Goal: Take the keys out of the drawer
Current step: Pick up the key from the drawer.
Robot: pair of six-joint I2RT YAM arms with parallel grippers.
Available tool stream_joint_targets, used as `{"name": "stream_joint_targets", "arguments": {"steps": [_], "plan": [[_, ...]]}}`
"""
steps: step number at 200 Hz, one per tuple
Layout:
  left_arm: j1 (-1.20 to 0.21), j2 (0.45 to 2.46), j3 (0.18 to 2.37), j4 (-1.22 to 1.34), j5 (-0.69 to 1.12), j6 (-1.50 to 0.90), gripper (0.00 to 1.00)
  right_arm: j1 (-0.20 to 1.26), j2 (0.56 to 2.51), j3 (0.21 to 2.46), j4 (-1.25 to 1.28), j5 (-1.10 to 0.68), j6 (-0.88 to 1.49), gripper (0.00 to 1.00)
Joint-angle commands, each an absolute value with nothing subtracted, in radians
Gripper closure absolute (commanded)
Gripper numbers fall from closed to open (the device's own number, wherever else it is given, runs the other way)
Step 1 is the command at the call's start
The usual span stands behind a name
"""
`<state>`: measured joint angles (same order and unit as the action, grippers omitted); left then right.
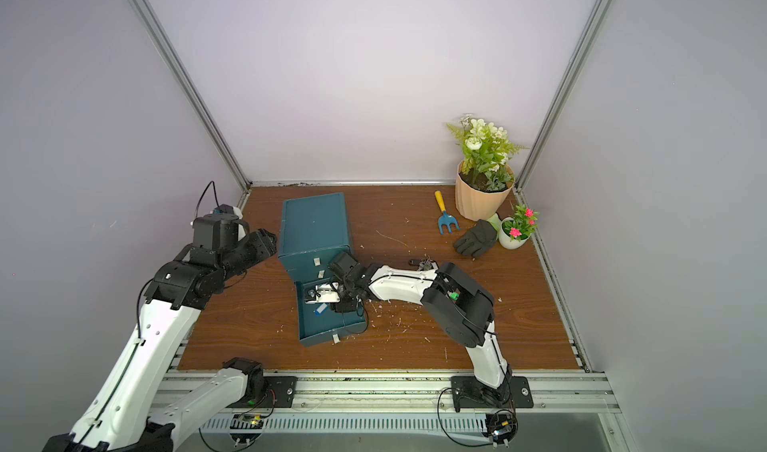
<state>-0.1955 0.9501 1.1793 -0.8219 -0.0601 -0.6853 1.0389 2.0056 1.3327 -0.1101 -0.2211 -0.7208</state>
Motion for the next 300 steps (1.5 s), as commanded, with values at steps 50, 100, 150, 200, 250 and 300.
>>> {"name": "stream_joint_targets", "arguments": {"steps": [50,100,150,200,250,300], "plan": [[-0.187,0.953,1.193,-0.876,-0.038,-0.669,0.42,1.038,2.078,1.433,-0.058,-0.239,-0.712,0.66],[-0.186,0.95,1.19,-0.879,-0.039,-0.652,0.41,1.038,2.08,1.411,-0.075,-0.273,-0.706,0.78],[-0.187,0.95,1.191,-0.877,-0.043,-0.64,0.41,1.038,2.071,1.406,-0.111,-0.287,-0.701,0.77],[-0.187,0.942,1.179,-0.877,-0.049,-0.65,0.41,1.039,2.072,1.393,-0.129,-0.281,-0.699,0.82],[-0.186,0.939,1.185,-0.877,-0.054,-0.653,0.41,1.038,2.083,1.421,-0.154,-0.281,-0.694,0.89],[-0.187,0.943,1.211,-0.877,-0.081,-0.645,0.41,1.038,1.983,1.403,-0.137,-0.287,-0.668,0.96]]}}
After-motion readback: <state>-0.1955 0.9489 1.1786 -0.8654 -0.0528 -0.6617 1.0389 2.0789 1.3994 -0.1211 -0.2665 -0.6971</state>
